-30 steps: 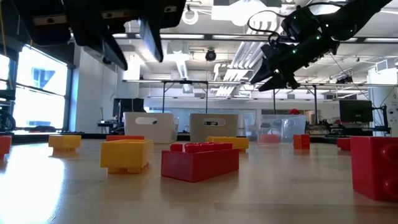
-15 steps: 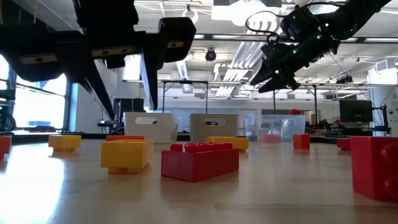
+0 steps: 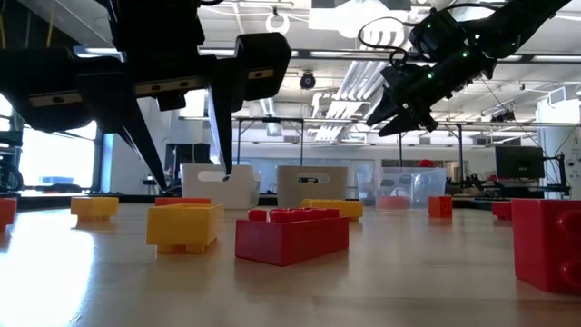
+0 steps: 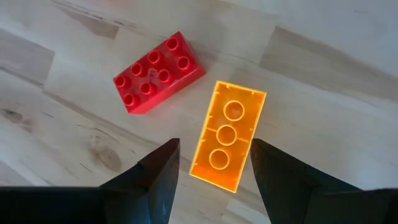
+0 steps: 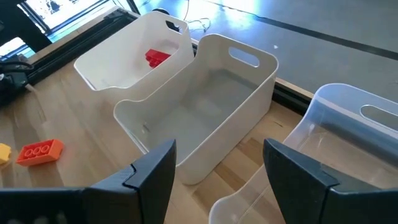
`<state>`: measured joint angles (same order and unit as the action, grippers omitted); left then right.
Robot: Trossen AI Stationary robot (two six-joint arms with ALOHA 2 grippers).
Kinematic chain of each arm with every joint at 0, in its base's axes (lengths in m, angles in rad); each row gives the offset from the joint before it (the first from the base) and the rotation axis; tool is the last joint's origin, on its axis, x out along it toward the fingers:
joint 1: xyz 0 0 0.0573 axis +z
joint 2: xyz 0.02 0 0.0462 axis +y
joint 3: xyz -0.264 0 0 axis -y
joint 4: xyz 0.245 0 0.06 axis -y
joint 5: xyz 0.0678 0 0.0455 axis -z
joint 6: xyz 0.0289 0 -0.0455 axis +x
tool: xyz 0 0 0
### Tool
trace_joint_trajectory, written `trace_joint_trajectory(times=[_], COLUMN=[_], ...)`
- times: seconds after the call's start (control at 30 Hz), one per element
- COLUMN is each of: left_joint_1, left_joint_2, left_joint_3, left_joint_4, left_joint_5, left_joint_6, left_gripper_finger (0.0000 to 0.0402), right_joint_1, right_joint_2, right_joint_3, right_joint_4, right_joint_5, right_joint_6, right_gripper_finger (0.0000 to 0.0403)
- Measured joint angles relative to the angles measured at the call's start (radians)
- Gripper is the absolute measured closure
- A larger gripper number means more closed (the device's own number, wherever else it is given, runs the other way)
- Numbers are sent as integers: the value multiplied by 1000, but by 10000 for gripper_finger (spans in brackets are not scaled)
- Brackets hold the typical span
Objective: Sort & place blocks by color
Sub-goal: Put the yellow game piece into the gray bin
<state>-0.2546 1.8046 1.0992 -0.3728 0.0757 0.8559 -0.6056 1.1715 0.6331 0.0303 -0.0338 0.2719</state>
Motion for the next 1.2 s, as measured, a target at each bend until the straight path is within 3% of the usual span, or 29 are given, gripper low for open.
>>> trace_joint_trajectory(times=[0.3, 0.5, 0.7, 1.2], left_joint_1=[0, 0, 6, 6], left_joint_2=[44, 57, 57, 93], left_joint_3=[0, 0, 0, 0], left_joint_4=[-1, 41, 26, 55], left_joint_5=[-10, -77, -27, -26], left_joint_6=[44, 75, 75, 124], left_gripper_finger=[218, 218, 218, 218], right_joint_1=[0, 0, 0, 0], right_joint_2=[0, 0, 0, 0], right_joint_3=[0, 0, 0, 0], right_joint_4=[-5, -7, -9, -11], right_joint_5=[0, -1, -2, -3], right_joint_6=[0, 0, 0, 0], right_gripper_finger=[174, 174, 174, 174])
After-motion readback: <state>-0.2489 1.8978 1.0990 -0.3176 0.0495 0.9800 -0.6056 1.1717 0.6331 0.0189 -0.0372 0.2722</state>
